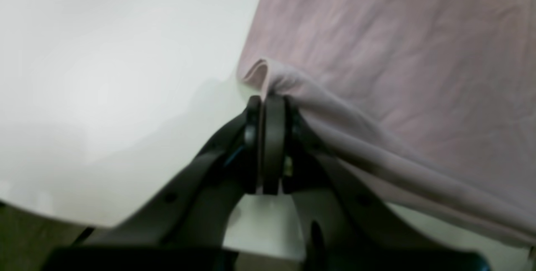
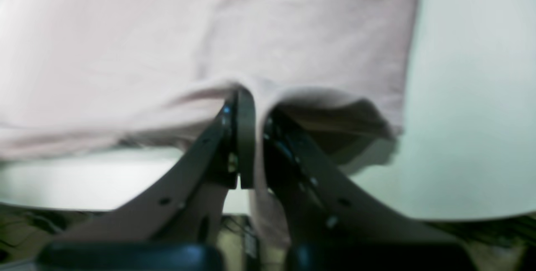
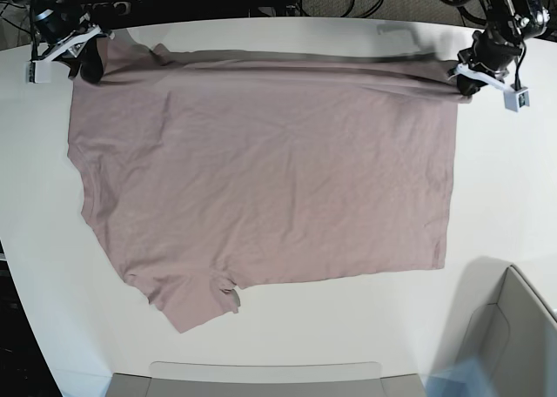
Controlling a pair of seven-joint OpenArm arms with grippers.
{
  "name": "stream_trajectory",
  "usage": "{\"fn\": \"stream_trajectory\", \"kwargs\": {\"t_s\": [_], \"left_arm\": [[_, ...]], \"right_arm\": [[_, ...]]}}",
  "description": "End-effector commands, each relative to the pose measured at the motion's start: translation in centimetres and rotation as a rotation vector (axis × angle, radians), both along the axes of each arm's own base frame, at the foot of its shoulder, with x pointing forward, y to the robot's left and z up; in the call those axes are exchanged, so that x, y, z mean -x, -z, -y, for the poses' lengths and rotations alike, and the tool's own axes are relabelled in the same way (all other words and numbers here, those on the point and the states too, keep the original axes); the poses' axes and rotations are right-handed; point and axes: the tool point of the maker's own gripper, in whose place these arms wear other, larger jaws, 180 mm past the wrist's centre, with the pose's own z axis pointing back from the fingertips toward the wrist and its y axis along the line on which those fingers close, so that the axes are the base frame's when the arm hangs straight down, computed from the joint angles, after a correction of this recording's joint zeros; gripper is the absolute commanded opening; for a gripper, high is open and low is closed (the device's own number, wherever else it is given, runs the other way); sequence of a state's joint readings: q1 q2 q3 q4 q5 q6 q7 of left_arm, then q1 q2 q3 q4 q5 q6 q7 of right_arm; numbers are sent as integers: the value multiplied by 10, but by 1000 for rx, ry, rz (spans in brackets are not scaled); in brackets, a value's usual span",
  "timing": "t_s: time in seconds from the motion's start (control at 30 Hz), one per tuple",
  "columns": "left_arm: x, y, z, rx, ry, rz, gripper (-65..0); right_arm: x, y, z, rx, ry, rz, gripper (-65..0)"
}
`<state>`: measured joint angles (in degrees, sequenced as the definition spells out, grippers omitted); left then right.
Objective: Fold the T-shirt properly
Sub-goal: 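Lift the shoulder corners and pull the shirt toward the robot base, then lower both grippers onto the shirt body, folding the collar section over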
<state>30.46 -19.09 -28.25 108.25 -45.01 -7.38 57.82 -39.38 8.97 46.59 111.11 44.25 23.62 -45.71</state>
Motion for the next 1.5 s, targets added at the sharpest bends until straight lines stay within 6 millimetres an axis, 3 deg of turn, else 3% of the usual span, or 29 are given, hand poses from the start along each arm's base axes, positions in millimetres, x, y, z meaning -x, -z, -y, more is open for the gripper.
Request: {"fn": "stream_trajectory", "kwargs": {"t_s": [0.0, 0.47, 0.67, 0.87, 1.2, 1.47], "left_arm": [[-7, -9, -3, -18, 4, 35, -650], [-59, -36, -4, -18, 0, 178, -650], [-71, -17, -8, 55, -24, 105, -650], [-88, -24, -9, 65, -29, 140, -650], [-111, -10, -18, 137, -85, 130, -650], [-132, -1, -22, 198, -124, 128, -650]], "right_arm": [[-14, -12, -1, 21, -21, 60, -650], [-74, -11, -26, 196, -152, 106, -650], [-101, -18, -38, 263, -201, 143, -650], [-126, -30, -30, 301, -180, 189, -650], [-157, -11, -14, 292, -194, 122, -650], [-182, -7, -22, 263, -215, 120, -650]]}}
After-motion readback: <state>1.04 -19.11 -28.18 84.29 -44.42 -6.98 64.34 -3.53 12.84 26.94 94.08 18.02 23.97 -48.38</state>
